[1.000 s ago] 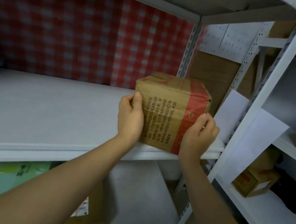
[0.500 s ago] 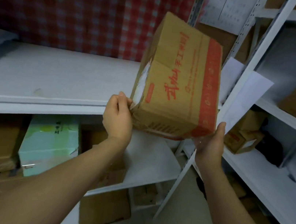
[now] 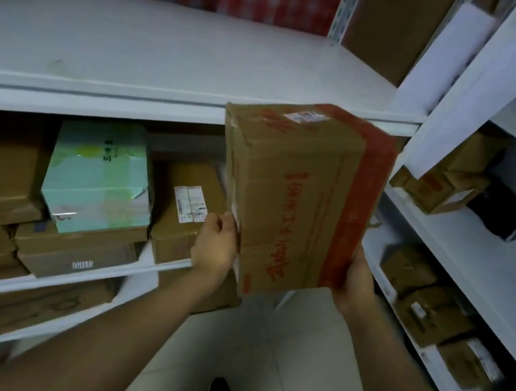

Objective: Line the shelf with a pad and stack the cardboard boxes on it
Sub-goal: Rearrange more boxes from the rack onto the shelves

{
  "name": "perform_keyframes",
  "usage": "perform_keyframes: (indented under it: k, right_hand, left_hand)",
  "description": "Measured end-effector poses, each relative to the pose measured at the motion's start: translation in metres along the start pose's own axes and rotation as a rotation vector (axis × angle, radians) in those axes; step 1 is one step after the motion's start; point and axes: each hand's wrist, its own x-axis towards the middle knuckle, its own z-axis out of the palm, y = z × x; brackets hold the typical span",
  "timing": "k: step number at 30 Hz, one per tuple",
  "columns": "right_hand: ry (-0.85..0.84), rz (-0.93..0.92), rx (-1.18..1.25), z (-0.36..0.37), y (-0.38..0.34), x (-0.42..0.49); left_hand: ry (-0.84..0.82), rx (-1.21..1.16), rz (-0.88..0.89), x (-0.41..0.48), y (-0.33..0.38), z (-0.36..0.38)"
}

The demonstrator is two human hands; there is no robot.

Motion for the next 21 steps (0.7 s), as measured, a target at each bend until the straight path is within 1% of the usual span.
perform_keyframes:
  k: [1,5,8,11,15,18,19,21]
  right_hand:
    - [0.018,0.035,-0.011,-0.005,0.011,0.001]
    - [-0.012,0.168,-0.074,-0.014,0.048,0.015]
    - [-0.011,0.27,-0.089,-0.005,0.054,0.032]
    - [-0.017,0.321,-0.13,0.017,0.047,0.059]
    - [-0.102,0.354,-0.177,0.061,0.021,0.096]
    - [-0.217,0.324,-0.26,0.105,0.001,0.123]
    - [-0.266,0.31,-0.29,0.122,-0.004,0.133]
    - [-0.358,0.303,-0.35,0.151,-0.011,0.147]
  left_hand:
    - [-0.029,0.027,-0.026,-0.001,-0.008,0.003]
    - [-0.155,0.12,-0.164,0.019,-0.044,0.016]
    - [-0.174,0.171,-0.221,0.034,-0.052,0.02]
    - [-0.126,0.17,-0.262,0.057,-0.042,0.018]
    - [-0.042,0.094,-0.277,0.092,-0.022,0.009]
    - [0.063,0.02,-0.288,0.119,0.006,-0.008]
    - [0.109,0.03,-0.272,0.128,0.018,-0.015]
    - [0.188,0.126,-0.231,0.144,0.038,-0.032]
